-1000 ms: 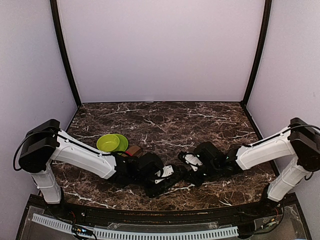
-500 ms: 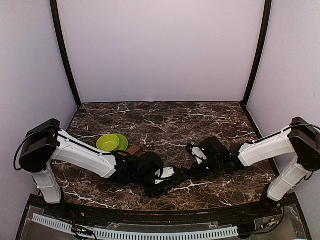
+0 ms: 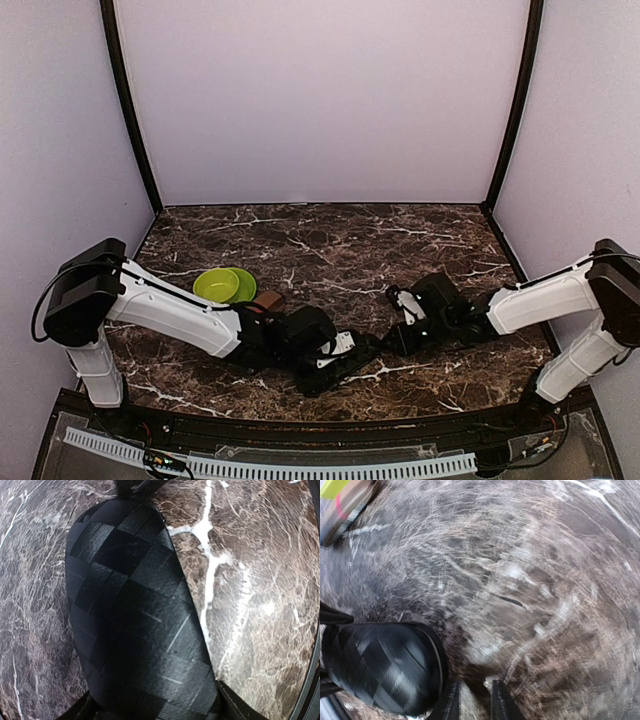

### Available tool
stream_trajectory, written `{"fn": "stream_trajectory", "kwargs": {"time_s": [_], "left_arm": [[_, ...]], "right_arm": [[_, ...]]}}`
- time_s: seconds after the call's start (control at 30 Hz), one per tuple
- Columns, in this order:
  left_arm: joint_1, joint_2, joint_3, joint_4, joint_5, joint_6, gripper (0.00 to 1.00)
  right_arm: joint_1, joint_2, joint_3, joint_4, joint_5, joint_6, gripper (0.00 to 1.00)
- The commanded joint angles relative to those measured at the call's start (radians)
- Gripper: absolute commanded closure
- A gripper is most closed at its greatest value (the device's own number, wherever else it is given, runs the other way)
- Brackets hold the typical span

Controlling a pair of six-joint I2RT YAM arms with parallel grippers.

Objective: Organize the sunglasses
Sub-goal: Move the case with sunglasses to the center of the board.

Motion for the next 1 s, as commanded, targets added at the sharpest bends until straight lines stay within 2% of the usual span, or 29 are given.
{"fn": "stream_trajectory", "kwargs": {"time_s": [0.0,0.1,0.27,0.57,0.73,0.97], "left_arm": [[-0.004,0.027,0.030,-0.093,-0.101,-0.123,0.53],[-0.004,0.033,0.071,-0.144,-0.206,-0.201,0.52],[0.007,0.049,0.151,-0.255,-0.393,-0.282,0.50],[0.150,0.071,0.197,-0.360,-0.468,-0.362,0.49],[0.184,0.086,0.203,-0.354,-0.424,-0.392,0.47],[0.178,0.108,0.202,-0.301,-0.271,-0.453,0.31]], "right_arm": [[-0.025,-0.058,-0.065,0.041,-0.078,0.065,0.71],[-0.025,-0.063,-0.073,0.057,-0.086,0.082,0.64],[-0.024,-0.054,-0.059,0.066,-0.085,0.084,0.63],[-0.025,-0.047,-0.044,0.057,-0.082,0.077,0.63],[-0.025,-0.040,-0.039,0.053,-0.082,0.073,0.63],[-0.026,-0.020,-0.033,0.061,-0.088,0.070,0.63]]}}
